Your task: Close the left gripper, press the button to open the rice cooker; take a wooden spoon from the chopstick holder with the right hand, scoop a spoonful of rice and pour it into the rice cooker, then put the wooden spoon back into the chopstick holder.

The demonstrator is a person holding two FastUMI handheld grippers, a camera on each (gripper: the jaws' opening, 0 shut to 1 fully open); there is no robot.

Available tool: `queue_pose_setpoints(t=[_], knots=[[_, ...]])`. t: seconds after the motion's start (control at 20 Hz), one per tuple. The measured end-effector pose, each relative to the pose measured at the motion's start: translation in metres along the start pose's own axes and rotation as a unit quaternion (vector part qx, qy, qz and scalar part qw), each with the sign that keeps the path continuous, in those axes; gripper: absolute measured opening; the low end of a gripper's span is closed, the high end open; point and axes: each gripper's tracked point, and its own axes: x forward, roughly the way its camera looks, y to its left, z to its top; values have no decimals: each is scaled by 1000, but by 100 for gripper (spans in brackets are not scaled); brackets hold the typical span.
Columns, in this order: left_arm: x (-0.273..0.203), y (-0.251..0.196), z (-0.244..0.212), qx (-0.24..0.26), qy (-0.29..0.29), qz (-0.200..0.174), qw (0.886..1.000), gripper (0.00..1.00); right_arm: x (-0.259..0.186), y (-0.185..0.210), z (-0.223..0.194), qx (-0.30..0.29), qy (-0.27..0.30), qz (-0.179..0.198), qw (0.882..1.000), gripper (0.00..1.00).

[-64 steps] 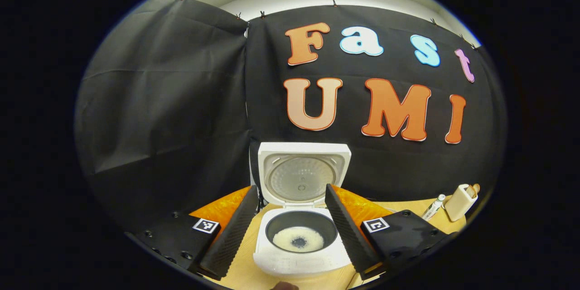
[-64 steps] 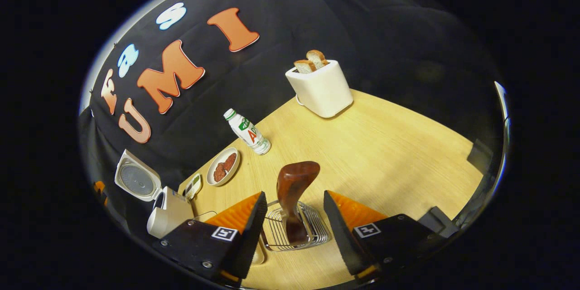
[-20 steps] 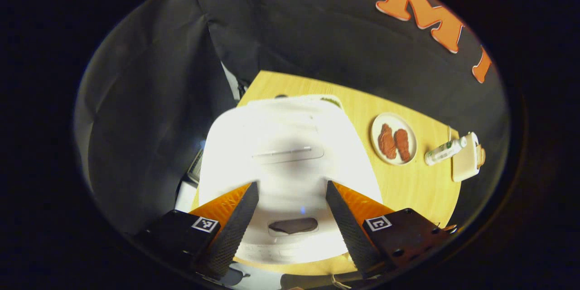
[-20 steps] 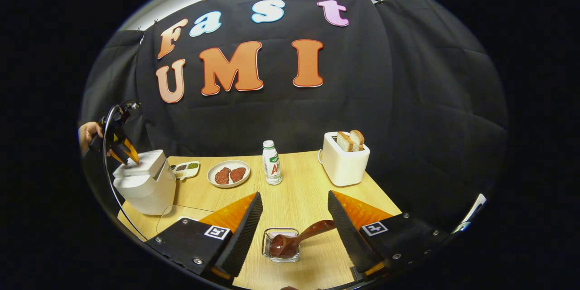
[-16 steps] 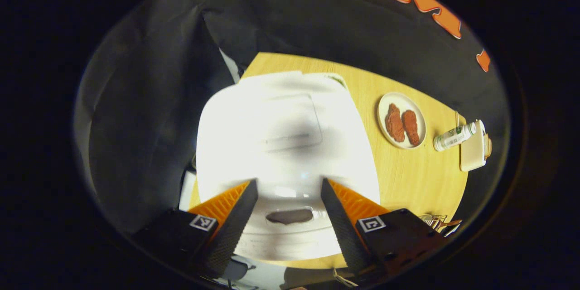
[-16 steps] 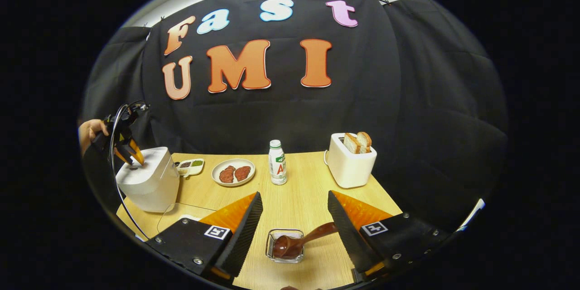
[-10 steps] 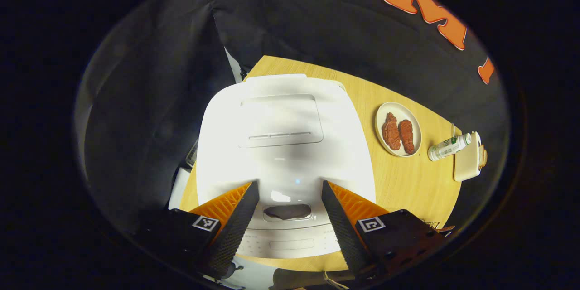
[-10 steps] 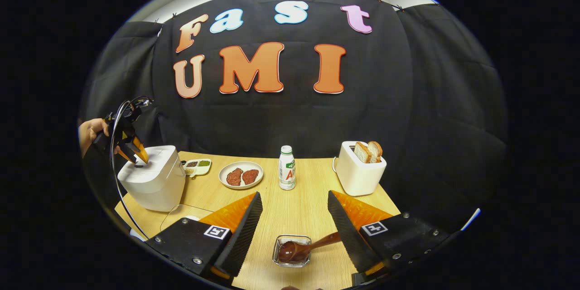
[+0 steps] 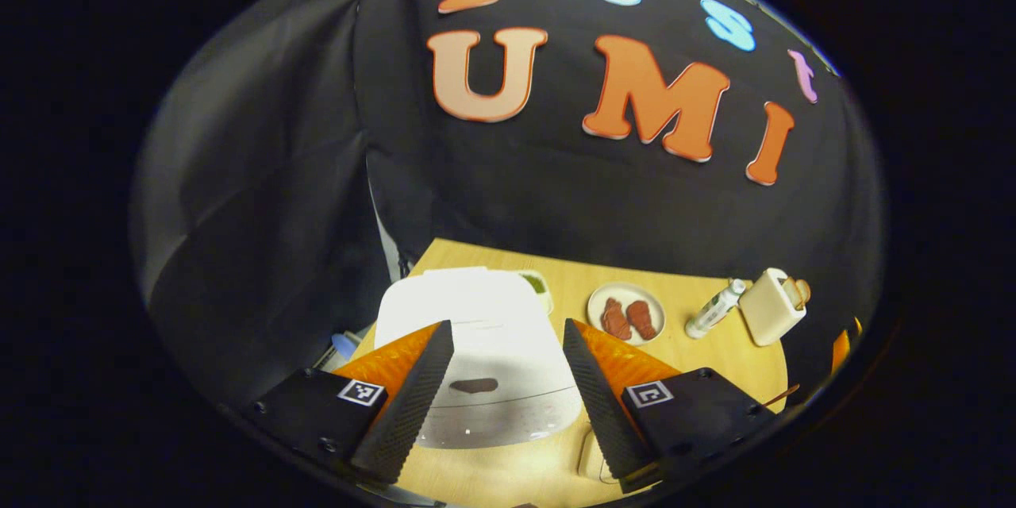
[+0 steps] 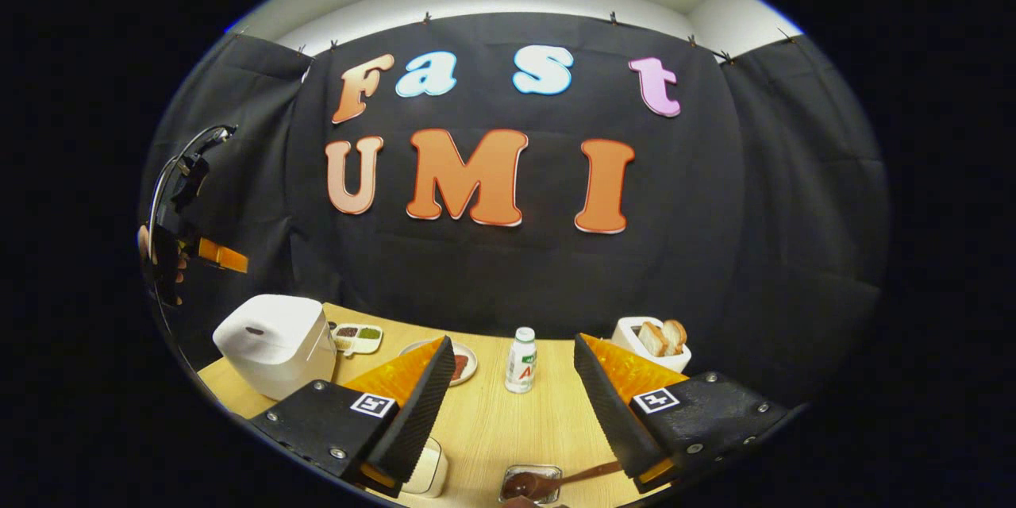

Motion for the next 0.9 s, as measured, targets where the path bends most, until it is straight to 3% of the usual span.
queue_pose_setpoints(t=[0.1,0.35,0.5,0.75,0.9], knots=[[-27,-9,17,20,-63,-4,998,95,3,14,26,-5,-36,10,999,94],[-86,-39,47,77,-189,-5,979,94,3,37,64,-8,-86,24,996,94],[-117,-52,55,88,-237,-1,968,95,1,49,76,7,-99,36,994,95],[-151,-89,66,93,-295,-29,950,97,-8,52,89,2,-123,42,991,98],[-152,-103,60,101,-300,-46,948,100,-10,52,92,3,-124,42,991,95]])
